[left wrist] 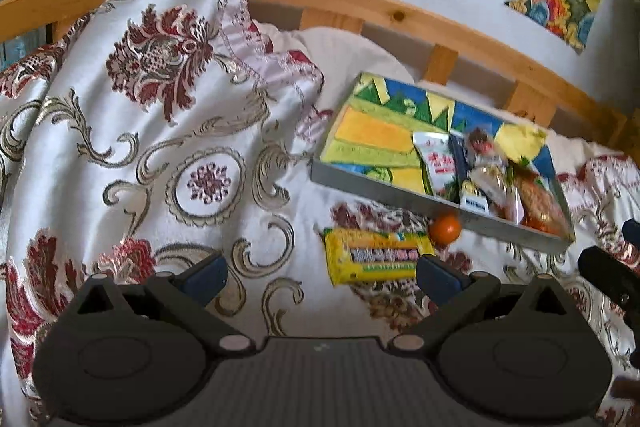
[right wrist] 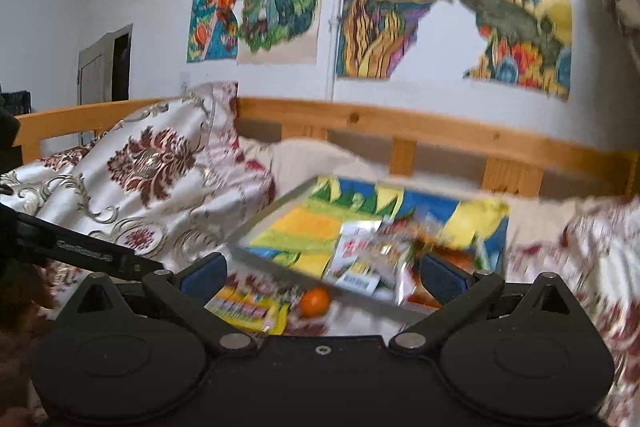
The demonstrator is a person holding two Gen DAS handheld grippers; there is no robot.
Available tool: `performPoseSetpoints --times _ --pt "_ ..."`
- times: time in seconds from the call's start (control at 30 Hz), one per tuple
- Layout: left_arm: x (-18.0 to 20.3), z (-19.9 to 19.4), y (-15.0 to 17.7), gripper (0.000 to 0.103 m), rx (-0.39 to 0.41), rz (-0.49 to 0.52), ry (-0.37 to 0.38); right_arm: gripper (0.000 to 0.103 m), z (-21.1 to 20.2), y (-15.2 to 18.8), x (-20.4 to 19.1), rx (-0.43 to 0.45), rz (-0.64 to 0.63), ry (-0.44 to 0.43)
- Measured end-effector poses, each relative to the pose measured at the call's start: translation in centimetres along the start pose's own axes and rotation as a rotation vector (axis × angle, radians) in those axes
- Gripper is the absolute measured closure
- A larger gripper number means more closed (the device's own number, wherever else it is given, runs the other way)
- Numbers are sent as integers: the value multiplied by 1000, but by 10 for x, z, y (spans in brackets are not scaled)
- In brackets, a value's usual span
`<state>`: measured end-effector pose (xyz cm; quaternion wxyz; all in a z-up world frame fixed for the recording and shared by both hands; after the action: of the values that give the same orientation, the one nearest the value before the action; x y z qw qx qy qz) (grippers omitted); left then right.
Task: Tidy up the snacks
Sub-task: 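Open both tools to release the snacks and withdraw from the tray, then move the left tool to the yellow snack bar while the right tool approaches the orange mandarin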
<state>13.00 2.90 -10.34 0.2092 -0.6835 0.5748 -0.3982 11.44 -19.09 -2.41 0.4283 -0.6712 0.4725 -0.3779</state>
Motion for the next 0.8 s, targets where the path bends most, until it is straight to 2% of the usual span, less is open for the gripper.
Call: performPoseSetpoints --times 0.17,0.4,0.8 --pt "3 3 8 1 -26 38 -4 1 4 14 -1 -96 47 0" --pt "-1 8 14 1 -56 28 -21 1 19 36 3 -231 77 45" --pt "4 18 24 1 -103 56 -29 1 26 47 3 -305 87 42"
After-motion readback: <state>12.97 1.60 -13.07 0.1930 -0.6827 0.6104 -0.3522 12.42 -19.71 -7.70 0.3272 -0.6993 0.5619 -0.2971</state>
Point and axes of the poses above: each gripper's, at about its wrist camera, not at the fingertips, and z roughly the way its jaws point, x to its right, y to its underside, the point moved 8 cm from there along z, roughly the way its jaws point, and after that the axes turned 10 degrees about y, right-handed, at the moved point
